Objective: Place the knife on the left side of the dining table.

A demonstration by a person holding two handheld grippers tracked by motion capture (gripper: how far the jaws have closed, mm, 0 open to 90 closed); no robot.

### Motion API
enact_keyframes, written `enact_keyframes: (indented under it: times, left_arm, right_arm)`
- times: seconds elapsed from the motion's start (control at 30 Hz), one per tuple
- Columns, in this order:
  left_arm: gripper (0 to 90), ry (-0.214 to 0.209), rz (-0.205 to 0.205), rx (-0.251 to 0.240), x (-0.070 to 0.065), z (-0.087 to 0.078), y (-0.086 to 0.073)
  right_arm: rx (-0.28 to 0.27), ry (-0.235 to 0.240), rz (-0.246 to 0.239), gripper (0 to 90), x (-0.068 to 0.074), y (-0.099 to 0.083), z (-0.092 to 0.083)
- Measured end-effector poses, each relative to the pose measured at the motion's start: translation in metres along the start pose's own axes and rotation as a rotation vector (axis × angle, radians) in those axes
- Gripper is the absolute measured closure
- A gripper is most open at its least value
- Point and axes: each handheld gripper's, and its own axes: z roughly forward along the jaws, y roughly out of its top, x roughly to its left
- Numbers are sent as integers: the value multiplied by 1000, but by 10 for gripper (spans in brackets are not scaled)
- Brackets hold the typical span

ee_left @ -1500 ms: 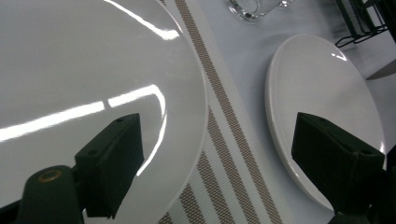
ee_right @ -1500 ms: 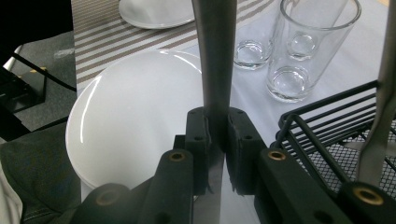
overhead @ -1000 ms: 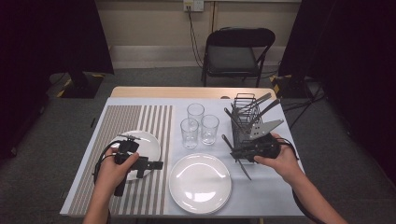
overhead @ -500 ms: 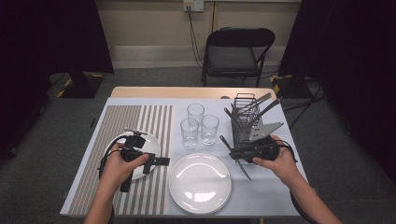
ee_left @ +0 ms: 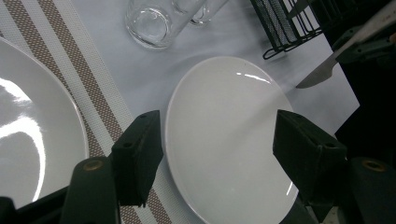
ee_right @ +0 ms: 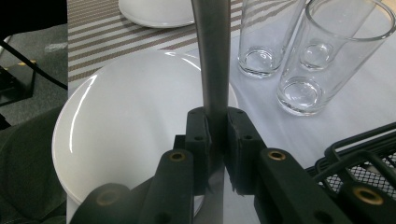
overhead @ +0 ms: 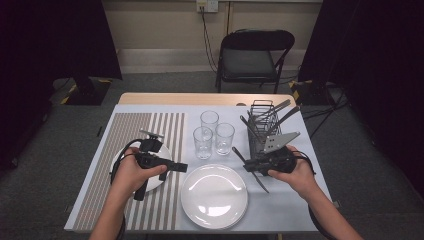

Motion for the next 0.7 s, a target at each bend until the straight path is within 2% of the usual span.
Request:
enact_keyframes:
  times: [0.07, 0.1, 0.17, 0.3, 0.43, 0.5, 0.53, 0.63, 0.7]
  left_arm:
    - [369, 12, 3, 8, -2, -1, 2]
    - [367, 13, 16, -6, -3, -2, 3]
    - [371, 16, 10, -9, -5, -3, 5]
    - [374, 4, -16, -23, -10, -5, 7]
    - [366, 1, 4, -33, -16, -7, 11]
    - [362, -18, 3, -50, -19, -8, 14]
    - [367, -36, -19, -37, -21, -8, 16]
    - [362, -37, 3, -39, -25, -8, 22]
    - [372, -46, -11, -18, -29, -8, 25]
  right_arm:
    - [1, -2, -2, 808, 1, 0, 0]
    - [0, -2, -2, 808, 1, 0, 0]
    - [0, -3, -1, 809, 1, 0, 1]
    - [-1, -2, 0, 809, 0, 0, 3]
    - [3, -2, 0, 809, 1, 0, 4]
    - [4, -3, -2, 810, 0, 1, 4]
    - [4, -2, -2, 810, 0, 0, 4]
    - [5, -2, -2, 810, 1, 1, 5]
    - [11, -3, -7, 810, 1, 1, 6]
